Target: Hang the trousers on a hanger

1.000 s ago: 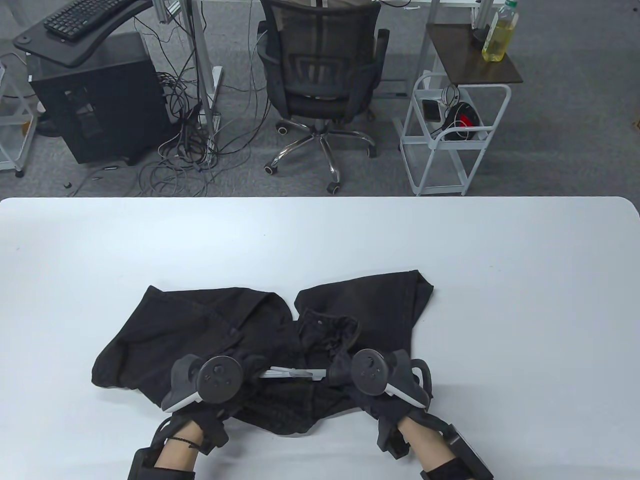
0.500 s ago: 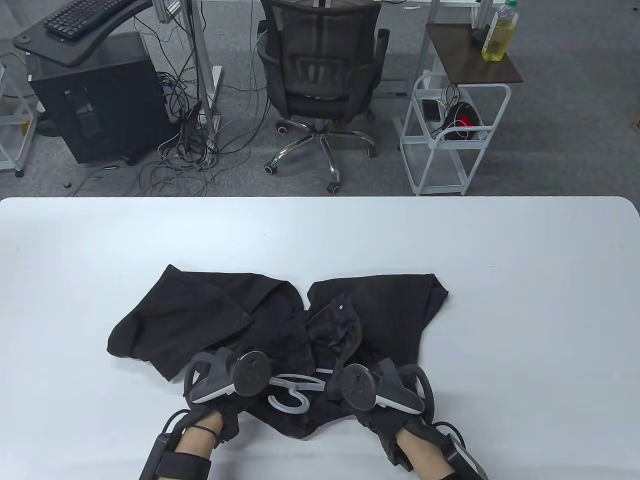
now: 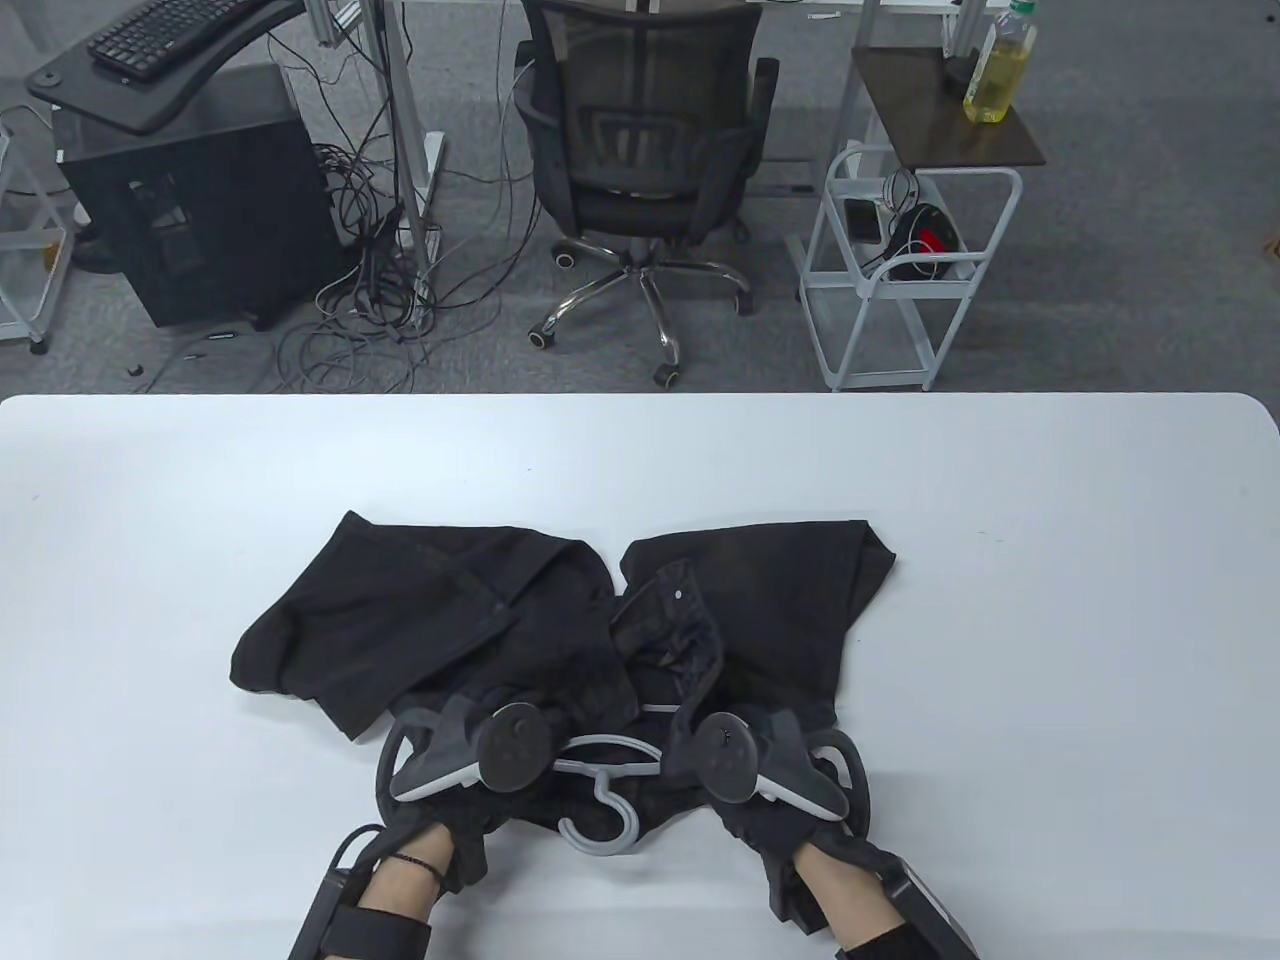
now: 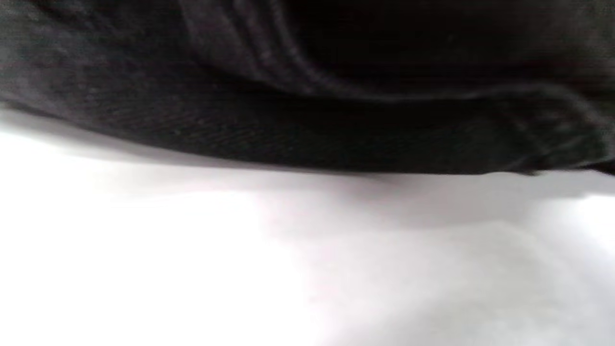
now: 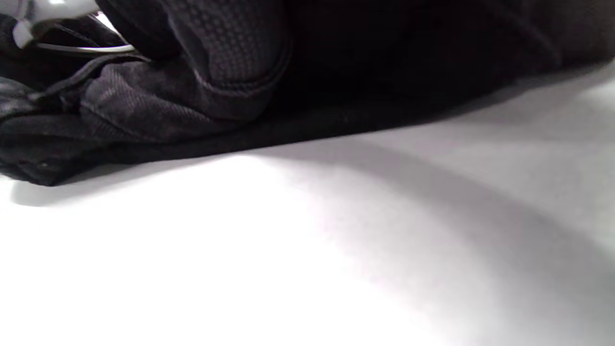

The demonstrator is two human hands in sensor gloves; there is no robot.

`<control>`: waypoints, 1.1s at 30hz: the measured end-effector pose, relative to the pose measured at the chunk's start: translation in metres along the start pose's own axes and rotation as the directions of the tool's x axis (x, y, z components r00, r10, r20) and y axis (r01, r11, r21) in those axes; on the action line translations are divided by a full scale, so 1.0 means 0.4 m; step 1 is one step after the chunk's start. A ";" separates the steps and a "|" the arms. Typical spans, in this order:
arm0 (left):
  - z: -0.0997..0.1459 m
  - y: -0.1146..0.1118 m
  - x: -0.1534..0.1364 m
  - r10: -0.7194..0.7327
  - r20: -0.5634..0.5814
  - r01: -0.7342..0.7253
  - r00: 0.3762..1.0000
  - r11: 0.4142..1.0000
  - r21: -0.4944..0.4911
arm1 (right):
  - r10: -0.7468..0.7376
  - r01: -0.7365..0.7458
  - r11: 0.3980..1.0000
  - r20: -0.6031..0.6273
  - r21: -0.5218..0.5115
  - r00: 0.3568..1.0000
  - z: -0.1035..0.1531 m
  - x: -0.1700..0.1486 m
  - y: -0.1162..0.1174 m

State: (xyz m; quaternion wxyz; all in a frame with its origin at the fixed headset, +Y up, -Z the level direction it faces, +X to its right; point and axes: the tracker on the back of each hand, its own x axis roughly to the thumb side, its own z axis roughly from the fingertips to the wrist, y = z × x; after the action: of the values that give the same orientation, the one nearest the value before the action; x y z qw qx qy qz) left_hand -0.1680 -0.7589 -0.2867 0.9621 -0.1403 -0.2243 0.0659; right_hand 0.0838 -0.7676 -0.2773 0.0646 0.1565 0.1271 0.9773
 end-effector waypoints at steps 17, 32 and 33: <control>0.063 0.082 0.016 0.156 0.118 -0.171 0.981 0.977 0.129 | -0.208 0.200 0.977 0.117 0.072 0.971 0.028 -0.025 -0.059; 0.129 0.137 -0.015 0.116 0.045 -0.122 0.992 0.852 0.509 | -0.307 0.315 0.892 0.076 -0.324 0.949 0.075 -0.122 -0.151; 0.132 0.139 -0.017 0.114 0.037 -0.116 0.993 0.844 0.523 | -0.307 0.310 0.885 0.065 -0.349 0.949 0.076 -0.128 -0.151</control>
State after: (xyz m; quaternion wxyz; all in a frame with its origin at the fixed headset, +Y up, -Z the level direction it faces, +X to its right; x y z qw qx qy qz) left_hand -0.2014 -0.6948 -0.2608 0.9577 0.1141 -0.1911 0.1823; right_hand 0.1472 -0.7113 -0.2806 0.2467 0.1238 -0.0282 0.9607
